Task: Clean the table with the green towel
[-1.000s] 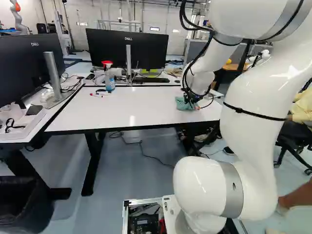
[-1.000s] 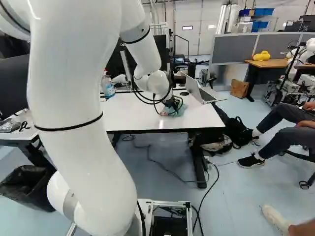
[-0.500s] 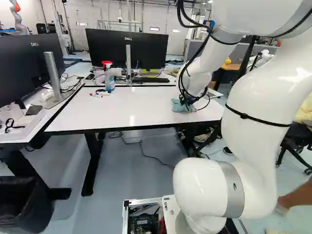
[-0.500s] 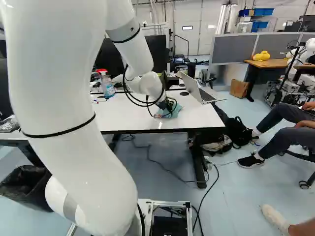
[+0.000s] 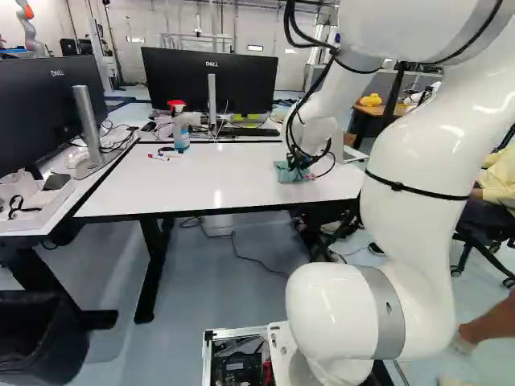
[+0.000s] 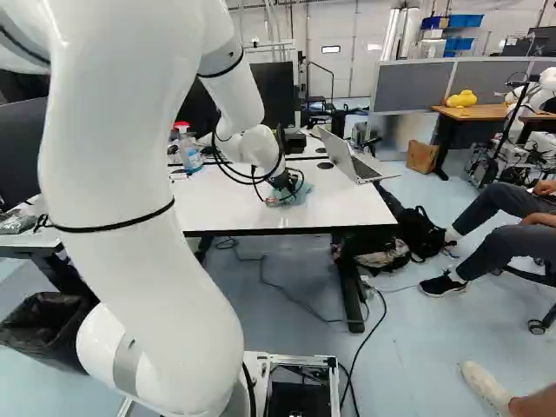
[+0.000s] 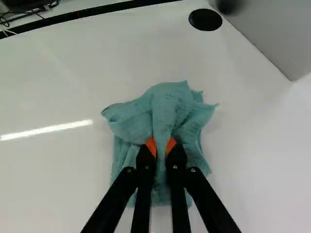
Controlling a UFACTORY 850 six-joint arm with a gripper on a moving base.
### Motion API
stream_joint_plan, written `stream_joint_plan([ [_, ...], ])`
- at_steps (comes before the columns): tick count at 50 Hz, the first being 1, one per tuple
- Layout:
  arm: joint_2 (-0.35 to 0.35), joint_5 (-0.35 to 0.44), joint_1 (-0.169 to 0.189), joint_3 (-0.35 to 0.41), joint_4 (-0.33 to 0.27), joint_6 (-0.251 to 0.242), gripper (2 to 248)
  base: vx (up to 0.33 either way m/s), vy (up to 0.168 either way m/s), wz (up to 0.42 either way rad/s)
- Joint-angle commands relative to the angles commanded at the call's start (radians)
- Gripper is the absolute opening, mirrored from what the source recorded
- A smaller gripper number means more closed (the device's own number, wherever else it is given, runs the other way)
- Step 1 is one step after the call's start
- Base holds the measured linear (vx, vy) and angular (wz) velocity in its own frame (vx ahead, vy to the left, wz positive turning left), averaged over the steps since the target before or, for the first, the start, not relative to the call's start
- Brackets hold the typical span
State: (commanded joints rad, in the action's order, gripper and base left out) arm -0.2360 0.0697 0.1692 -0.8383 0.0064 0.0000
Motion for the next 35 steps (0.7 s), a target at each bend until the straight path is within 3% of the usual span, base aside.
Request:
stream_joint_plan([
  [17, -0.074, 0.0, -0.002, -0.088, 0.0, 0.0, 40, 0.0, 0.0, 0.0],
  [35, -0.103, 0.0, 0.033, -0.125, 0.0, 0.0, 40, 0.0, 0.0, 0.0],
])
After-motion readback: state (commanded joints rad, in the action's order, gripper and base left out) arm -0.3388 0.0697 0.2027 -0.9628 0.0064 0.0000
